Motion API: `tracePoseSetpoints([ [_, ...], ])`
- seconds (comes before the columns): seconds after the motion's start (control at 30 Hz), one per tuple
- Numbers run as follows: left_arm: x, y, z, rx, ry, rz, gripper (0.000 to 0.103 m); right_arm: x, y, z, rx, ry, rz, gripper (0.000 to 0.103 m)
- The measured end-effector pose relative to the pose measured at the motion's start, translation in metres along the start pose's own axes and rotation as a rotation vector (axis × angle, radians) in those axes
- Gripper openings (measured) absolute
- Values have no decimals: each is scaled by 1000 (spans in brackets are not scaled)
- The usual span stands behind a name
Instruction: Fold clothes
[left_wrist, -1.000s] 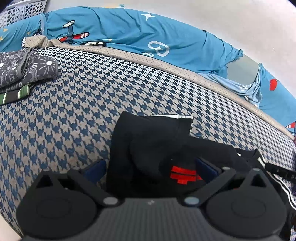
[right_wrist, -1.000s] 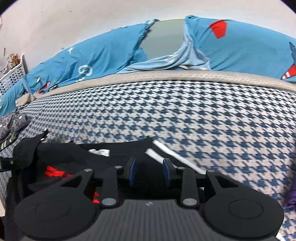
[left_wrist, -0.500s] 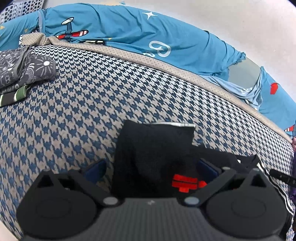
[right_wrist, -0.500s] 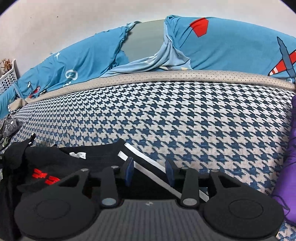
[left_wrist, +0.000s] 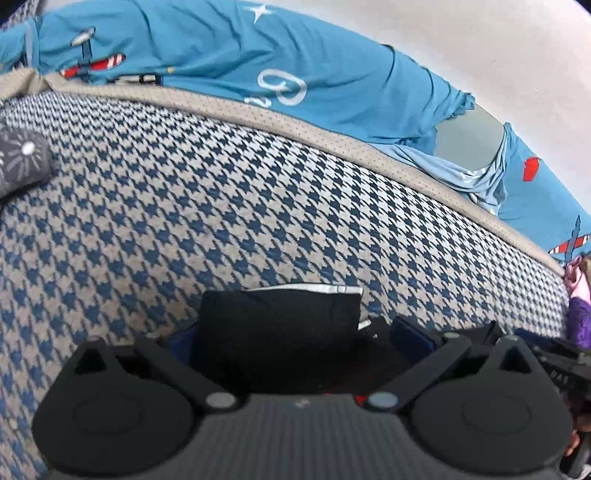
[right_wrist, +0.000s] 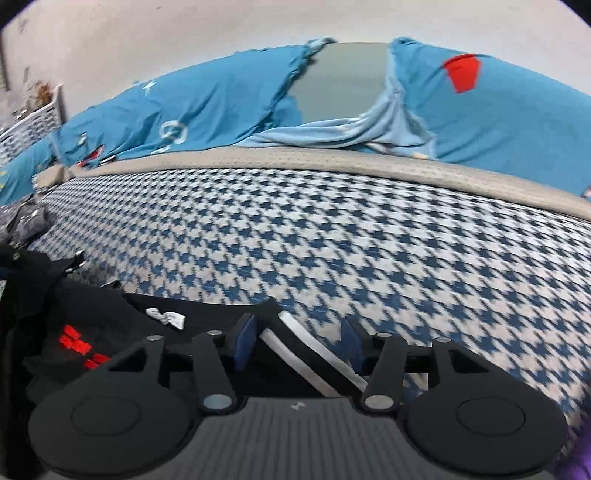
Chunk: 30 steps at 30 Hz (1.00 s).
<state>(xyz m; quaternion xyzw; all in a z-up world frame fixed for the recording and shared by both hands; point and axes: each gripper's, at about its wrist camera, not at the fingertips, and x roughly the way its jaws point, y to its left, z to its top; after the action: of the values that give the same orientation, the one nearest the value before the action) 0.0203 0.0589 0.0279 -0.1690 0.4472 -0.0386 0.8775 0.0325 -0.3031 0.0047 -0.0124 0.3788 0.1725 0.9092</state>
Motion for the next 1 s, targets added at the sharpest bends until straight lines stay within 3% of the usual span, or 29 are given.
tracePoseSetpoints([
  [0.2,15,-4,15,16,31,-27,103,13,9,-3,-116,28,28,56],
  [0.23,17,-5,17,12,35,-33,103,14,11,-4,-137,31,39,53],
  [0.3,21,-7,22,2,42,-38,103,14,17,-5,-181,36,57,34],
  [0.4,26,-10,25,-1,45,-36,103,13,21,-8,-212,37,50,20],
  [0.5,28,-16,25,16,42,-34,103,11,23,-9,-221,35,37,13],
  [0.77,22,-9,27,-34,13,-51,103,3,33,-1,-246,-66,-69,9],
  [1.0,13,-8,33,-35,-69,10,103,11,39,22,-211,-159,-140,9],
])
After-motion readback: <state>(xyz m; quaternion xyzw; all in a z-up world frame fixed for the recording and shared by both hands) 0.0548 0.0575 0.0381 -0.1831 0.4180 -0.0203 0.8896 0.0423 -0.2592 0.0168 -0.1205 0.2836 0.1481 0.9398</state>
